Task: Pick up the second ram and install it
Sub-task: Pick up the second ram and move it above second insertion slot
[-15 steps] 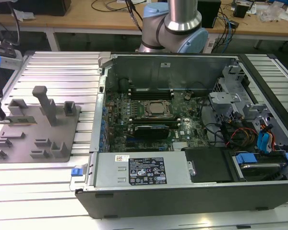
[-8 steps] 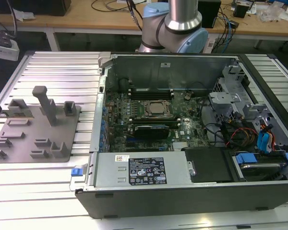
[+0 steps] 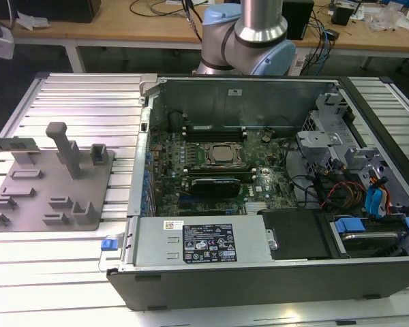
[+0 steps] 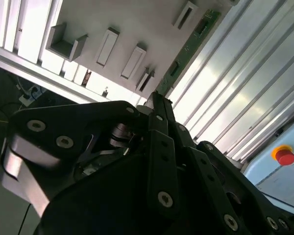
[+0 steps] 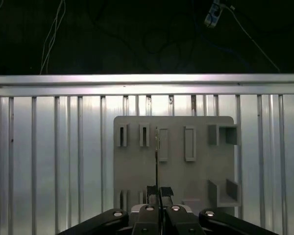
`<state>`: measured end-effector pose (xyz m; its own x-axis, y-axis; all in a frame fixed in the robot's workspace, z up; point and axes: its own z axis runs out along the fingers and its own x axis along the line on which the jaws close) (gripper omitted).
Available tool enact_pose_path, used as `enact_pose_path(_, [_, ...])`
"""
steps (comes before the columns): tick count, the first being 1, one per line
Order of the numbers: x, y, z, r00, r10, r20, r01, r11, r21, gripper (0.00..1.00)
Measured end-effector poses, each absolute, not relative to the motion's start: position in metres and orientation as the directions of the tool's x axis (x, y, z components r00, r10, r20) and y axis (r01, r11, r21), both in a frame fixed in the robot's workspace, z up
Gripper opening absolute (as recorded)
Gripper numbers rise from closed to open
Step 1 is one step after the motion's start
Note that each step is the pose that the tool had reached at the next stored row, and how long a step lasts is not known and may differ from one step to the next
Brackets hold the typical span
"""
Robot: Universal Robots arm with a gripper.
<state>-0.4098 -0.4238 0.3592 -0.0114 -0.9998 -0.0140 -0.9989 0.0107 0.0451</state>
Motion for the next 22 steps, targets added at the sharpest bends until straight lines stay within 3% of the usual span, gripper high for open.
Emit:
enact_pose_path(14, [-0.410, -0.418, 0.424, -0.011, -1.000, -0.014, -0.999, 0.011, 0.045, 0.09])
enact_pose_path(22, [-0.392, -0.418, 0.427, -0.012, -1.000, -0.014, -0.998, 0.011, 0.056, 0.09])
